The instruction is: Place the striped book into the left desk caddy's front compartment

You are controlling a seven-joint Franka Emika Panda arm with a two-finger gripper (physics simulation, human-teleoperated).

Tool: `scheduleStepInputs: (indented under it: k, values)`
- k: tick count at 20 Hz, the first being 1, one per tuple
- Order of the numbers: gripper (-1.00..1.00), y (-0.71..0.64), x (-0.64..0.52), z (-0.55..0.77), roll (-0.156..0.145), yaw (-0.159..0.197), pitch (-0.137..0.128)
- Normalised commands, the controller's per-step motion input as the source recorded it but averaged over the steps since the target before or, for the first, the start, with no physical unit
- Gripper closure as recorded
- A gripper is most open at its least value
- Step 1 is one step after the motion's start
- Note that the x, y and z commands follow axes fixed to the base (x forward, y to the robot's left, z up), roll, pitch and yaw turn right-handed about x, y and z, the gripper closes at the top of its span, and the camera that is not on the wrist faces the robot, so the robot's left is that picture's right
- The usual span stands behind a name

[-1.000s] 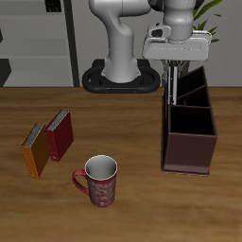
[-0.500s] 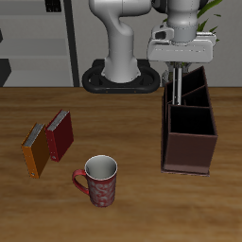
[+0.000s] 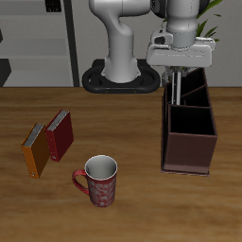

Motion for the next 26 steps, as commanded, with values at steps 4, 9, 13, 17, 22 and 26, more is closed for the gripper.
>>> scheduleStepInputs:
  k: [4,9,13,17,22,26]
  values:
    - [1.00,0.11,0.04,-0.17,0.030,0.002,0.024]
    - [1.00,0.06,0.03,-0.15,0.014,0.007,0.026]
    - [1.00,-0.02,-0.01,-0.02,-0.009,-0.020,-0.006]
    - [1.00,0.04,0.10,-0.25,0.008,0.021,0.046]
    - [1.00,0.04,0.06,-0.25,0.014,0.010,0.041]
    - [1.00,0.16,0.07,-0.30,0.035,0.019,0.069]
